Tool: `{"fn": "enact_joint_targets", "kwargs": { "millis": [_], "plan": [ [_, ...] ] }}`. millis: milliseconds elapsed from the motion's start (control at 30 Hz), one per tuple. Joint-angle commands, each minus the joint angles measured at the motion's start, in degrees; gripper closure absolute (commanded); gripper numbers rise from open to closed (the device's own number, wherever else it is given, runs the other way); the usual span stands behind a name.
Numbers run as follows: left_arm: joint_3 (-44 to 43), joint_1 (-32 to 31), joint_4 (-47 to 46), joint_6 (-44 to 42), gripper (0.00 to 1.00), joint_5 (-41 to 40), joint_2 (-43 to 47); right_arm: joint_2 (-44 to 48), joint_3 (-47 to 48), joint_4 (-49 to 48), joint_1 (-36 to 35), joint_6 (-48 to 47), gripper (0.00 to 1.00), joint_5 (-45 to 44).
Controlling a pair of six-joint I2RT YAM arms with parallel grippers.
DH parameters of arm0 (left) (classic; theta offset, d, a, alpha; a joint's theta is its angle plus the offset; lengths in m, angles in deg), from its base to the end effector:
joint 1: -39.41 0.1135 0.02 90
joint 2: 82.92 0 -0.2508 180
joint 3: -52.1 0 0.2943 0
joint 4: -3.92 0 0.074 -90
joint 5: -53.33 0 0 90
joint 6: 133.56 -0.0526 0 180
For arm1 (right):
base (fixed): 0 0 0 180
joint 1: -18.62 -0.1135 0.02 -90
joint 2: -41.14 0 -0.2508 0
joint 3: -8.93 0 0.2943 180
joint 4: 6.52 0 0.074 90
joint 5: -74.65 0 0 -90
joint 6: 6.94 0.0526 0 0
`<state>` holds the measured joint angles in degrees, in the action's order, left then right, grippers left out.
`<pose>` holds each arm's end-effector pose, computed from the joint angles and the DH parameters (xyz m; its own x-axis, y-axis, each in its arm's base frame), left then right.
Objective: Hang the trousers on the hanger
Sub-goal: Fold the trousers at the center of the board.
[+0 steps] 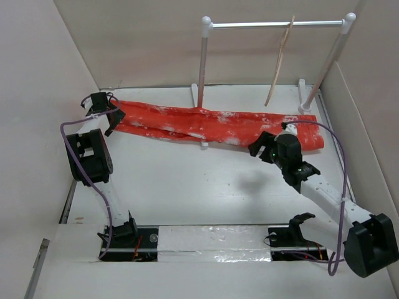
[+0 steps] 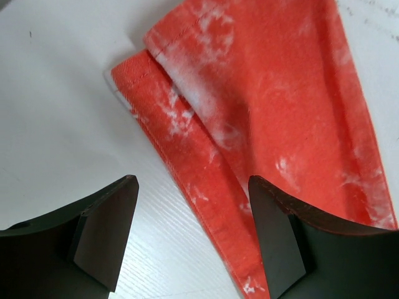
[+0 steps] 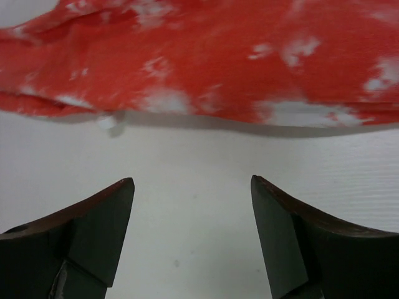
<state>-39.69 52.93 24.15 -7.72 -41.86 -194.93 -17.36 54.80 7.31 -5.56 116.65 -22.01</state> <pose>0.4717 0.1183 0.1623 -0.3359 -0.6805 -0.6512 -0.6123 0.6831 -0.3980 0.2663 0.1129 0.2067 -0.5113 0.3728 -0.7743 -0.0351 0.8912 0.4522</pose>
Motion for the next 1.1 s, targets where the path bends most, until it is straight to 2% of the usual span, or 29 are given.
{"fn": "enact_joint_targets", "kwargs": {
  "millis": [0, 100, 233, 500, 667, 833, 933, 1033, 1067],
  "plan": [
    [1.80, 0.19, -0.38, 0.29, 0.30, 1.50, 0.39, -1.09, -3.69, -2.59, 8.96, 3.33, 0.17, -1.61],
    [2.25, 0.19, -1.17, 0.55, 0.25, 2.72, -0.40, -3.63, -4.14, -8.12, 16.52, 4.20, 0.15, 3.57],
    [2.16, 0.19, -1.61, 1.34, 0.21, 4.93, -2.16, -10.92, -0.81, -8.74, 22.59, 4.65, 0.14, 9.62],
    [1.37, -0.42, -2.32, 2.13, 0.24, 7.65, -4.97, -17.69, -0.71, -13.66, 24.45, 7.28, 0.14, 14.21],
    [6.02, -0.42, -7.84, 3.98, 0.24, 8.97, -0.16, -18.41, -1.50, -14.28, 25.59, 6.32, 0.14, 14.65],
    [12.26, -0.42, -16.28, 6.44, 0.23, 9.58, 6.61, -15.25, -2.82, -13.67, 25.59, 3.86, 0.14, 15.88],
    [10.96, -0.42, -16.30, 7.67, 0.28, 9.15, 5.67, -14.01, -3.43, -13.58, 25.59, 3.42, 0.16, 16.67],
    [9.11, -0.42, -15.68, 9.07, 0.39, 9.23, 4.43, -13.13, -3.26, -12.88, 25.59, 2.72, 0.19, 16.94],
    [8.84, -0.42, -15.59, 9.60, 0.48, 9.32, 4.34, -12.87, -3.26, -12.79, 25.59, 2.63, 0.22, 17.11]
  ]
}}
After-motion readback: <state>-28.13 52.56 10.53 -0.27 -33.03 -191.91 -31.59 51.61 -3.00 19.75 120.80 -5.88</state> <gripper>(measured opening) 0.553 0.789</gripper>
